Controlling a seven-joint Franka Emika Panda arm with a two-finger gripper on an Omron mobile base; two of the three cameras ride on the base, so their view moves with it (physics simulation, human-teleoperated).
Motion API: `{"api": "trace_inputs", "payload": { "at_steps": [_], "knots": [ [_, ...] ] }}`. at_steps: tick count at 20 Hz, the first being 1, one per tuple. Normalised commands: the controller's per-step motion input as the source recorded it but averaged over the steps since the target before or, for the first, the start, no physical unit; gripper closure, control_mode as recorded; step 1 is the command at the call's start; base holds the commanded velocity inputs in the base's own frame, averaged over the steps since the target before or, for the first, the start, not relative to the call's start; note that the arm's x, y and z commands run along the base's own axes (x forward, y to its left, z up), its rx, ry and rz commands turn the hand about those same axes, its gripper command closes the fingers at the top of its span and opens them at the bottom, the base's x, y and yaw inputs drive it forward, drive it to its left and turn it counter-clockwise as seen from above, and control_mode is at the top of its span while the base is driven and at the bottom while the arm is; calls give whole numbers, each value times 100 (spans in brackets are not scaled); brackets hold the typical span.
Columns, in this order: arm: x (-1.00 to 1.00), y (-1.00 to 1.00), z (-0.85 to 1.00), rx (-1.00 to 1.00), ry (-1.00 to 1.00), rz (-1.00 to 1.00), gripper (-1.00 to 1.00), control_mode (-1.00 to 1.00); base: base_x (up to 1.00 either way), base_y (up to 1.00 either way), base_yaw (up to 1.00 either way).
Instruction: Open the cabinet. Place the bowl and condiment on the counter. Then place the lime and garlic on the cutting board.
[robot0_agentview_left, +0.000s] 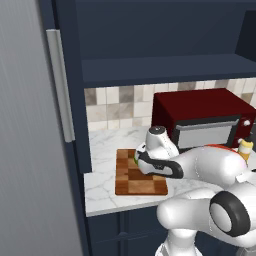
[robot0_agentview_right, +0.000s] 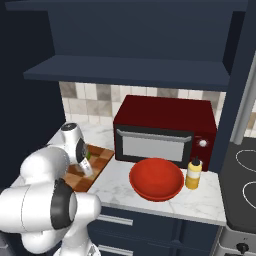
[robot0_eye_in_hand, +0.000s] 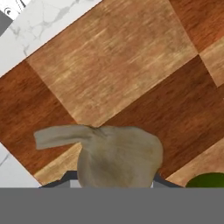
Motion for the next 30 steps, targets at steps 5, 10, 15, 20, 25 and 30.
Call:
{"api": "trace_inputs", "payload": {
  "at_steps": [5, 10, 15, 20, 25, 30],
  "knots": [
    [0, 15, -12, 0, 0, 0, 100, -100, 0, 0, 0],
    [13, 24, -8, 0, 0, 0, 100, -100, 0, 0, 0],
    [15, 22, -13, 0, 0, 0, 100, -100, 0, 0, 0],
    [9, 12, -17, 0, 0, 0, -100, -100, 0, 0, 0],
    [1, 0, -17, 0, -2, 0, -100, -100, 0, 0, 0],
    [-9, -2, 13, 1, -9, 0, -100, -100, 0, 0, 0]
  ]
}}
